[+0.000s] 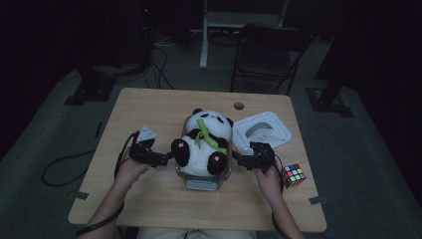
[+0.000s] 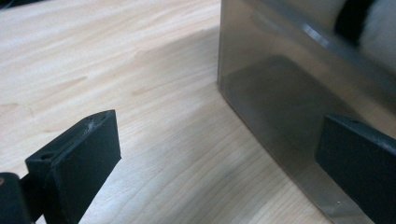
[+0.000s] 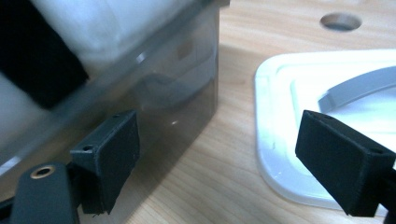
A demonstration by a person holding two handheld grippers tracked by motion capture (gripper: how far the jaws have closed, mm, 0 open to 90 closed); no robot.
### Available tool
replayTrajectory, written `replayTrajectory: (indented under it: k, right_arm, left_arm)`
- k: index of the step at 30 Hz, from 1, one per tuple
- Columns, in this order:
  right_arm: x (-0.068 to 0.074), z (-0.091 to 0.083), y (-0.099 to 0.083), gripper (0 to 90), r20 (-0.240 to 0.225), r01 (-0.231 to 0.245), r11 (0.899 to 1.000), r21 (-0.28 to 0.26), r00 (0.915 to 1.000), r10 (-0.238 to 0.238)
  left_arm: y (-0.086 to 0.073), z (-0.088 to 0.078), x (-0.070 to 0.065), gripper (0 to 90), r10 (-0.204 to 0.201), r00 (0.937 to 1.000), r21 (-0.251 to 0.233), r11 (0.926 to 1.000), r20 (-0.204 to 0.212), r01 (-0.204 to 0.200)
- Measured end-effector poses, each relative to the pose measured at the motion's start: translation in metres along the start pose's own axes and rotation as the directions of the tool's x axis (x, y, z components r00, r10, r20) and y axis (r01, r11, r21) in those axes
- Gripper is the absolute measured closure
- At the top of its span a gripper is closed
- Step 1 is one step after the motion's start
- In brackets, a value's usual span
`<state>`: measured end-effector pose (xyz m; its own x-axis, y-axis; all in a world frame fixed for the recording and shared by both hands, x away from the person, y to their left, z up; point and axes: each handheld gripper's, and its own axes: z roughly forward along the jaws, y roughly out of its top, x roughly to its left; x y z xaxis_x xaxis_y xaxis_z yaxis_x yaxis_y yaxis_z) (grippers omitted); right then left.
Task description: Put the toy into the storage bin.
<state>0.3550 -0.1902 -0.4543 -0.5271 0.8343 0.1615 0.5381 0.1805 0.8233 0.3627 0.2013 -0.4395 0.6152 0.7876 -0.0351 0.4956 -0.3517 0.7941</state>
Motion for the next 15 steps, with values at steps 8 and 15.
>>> replayTrajectory:
  k: [8,15]
  right_arm:
    - [0.010,-0.031,0.018,13.7,-0.039,-0.023,0.999,-0.045,0.9990,0.021]
    - [0.027,-0.058,0.035,15.0,-0.133,-0.023,0.993,-0.119,0.9911,0.007]
  left_arm:
    - [0.019,-0.025,-0.002,1.3,0.017,0.9990,-0.024,0.9996,0.041,-0.016]
    - [0.037,-0.048,-0.016,4.1,0.029,0.9959,-0.096,0.9952,0.085,-0.020]
